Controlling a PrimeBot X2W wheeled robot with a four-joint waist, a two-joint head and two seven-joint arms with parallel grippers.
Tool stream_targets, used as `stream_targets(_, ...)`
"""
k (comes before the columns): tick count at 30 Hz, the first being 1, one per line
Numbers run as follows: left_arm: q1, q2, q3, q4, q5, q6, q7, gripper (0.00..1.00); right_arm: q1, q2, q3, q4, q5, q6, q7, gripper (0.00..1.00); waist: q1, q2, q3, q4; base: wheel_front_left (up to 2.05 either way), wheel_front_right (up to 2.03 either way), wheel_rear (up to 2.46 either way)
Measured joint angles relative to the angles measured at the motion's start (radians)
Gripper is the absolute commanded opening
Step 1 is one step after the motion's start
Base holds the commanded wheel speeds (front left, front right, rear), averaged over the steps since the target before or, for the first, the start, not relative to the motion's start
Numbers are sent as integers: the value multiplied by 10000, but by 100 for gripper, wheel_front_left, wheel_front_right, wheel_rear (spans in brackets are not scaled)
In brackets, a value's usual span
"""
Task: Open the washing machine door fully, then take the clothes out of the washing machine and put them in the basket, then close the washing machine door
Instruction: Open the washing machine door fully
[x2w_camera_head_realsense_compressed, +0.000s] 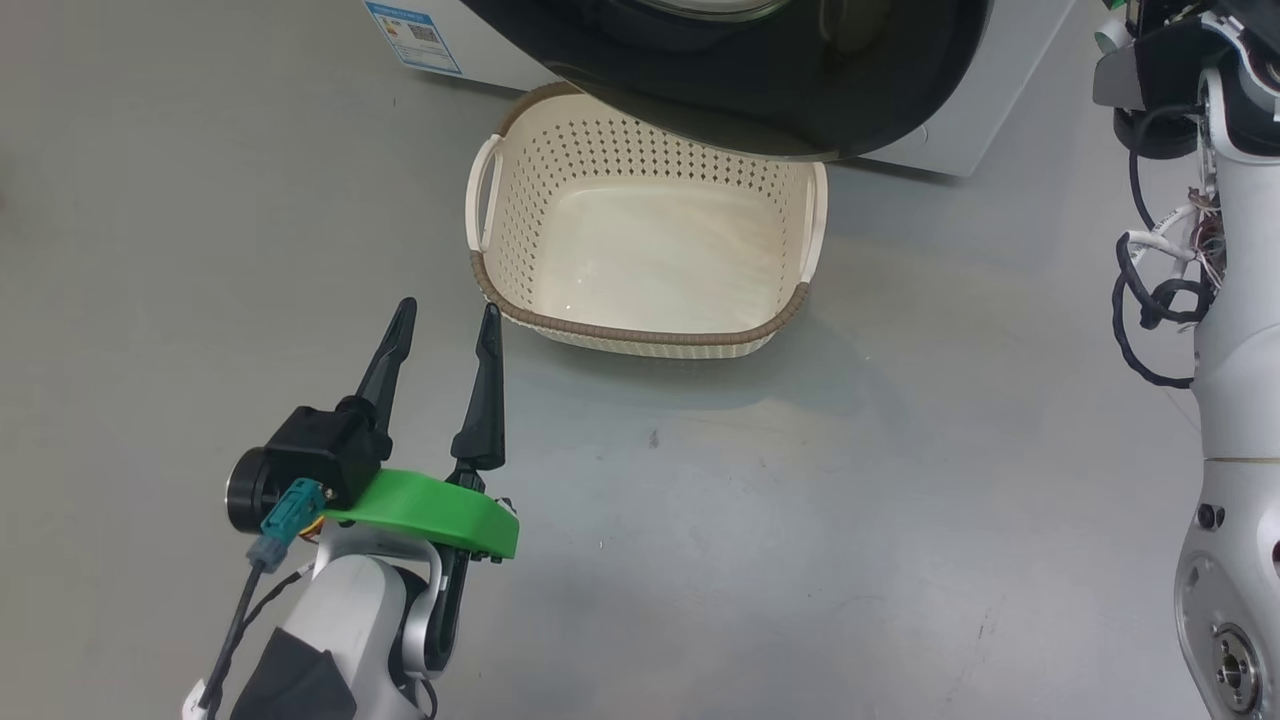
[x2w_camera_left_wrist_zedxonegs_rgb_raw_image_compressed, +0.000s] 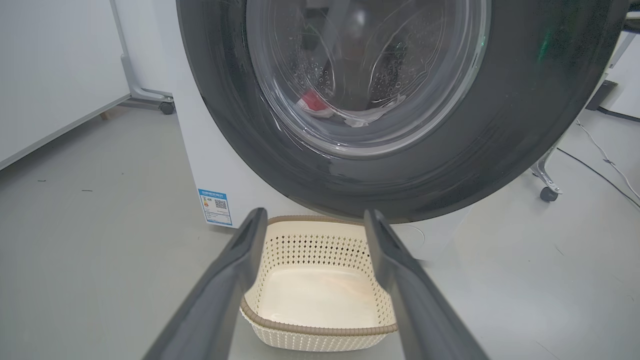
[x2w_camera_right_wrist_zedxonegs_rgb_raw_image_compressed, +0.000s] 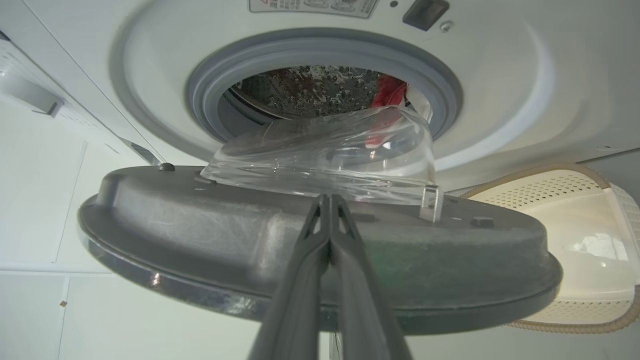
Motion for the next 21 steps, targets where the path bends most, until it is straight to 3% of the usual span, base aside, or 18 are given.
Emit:
stream_targets(11, -146, -4, 13, -17, 0, 0, 0, 100, -640, -86, 121, 1009, -13, -171, 719, 0, 0, 0, 182, -14, 0, 0, 0)
stream_targets(21, -193, -6, -4, -13, 0, 0, 0, 100, -890, 10, -234, 2054, 796, -249, 1551, 0, 0, 0, 226, 9, 0, 0, 0)
